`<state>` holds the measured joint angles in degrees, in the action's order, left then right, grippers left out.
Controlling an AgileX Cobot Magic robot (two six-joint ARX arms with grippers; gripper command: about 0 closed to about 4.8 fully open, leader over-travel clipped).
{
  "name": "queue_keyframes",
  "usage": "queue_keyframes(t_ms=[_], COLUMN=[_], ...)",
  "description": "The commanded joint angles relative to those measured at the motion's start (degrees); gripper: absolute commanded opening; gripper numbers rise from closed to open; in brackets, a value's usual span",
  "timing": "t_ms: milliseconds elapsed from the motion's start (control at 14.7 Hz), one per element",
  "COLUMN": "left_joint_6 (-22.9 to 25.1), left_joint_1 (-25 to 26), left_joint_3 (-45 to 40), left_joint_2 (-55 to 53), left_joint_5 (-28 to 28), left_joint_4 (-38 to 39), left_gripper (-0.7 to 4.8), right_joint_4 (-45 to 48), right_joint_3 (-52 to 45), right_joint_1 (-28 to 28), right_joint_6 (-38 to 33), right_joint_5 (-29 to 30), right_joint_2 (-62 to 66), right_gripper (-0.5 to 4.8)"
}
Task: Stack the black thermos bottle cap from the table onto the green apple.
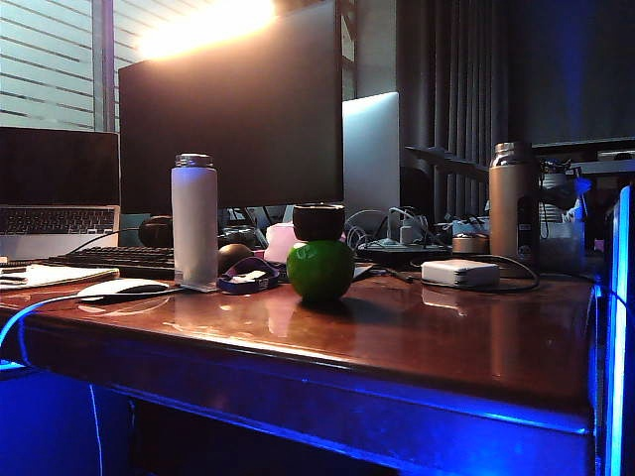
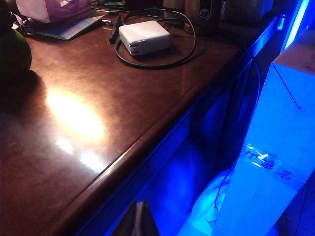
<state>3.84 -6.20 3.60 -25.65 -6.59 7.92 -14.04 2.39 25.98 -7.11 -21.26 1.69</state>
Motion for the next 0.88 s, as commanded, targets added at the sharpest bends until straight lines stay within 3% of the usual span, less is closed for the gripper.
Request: queue_keyframes(t_ms=[68,680,884], left_joint_6=[0.2,0.2,0.2], left_joint_1=[0.0,2.2,5.3], left_joint_3=[0.1,0.0,0.0], left_joint_2=[0.0,20.5,25.7], left_joint_5=[0.2,-0.1,-0.1], left_joint_4=[-0.8,1.0,1.2], left_gripper=[-0.03,-0.03,-0.03], right_joint_4=[-0.1,0.1,0.7], right_joint_3=[-0.1,-0.1,-0.3], right_joint_1=[-0.1,-1.0,-10.8], right_joint_6=[-0.4,-0.4,-0.4], right_joint_5=[0.0,0.1,0.6], right_joint_2=[0.0,-1.4,-1.6], right_gripper=[-0.01,-0.01,-0.01])
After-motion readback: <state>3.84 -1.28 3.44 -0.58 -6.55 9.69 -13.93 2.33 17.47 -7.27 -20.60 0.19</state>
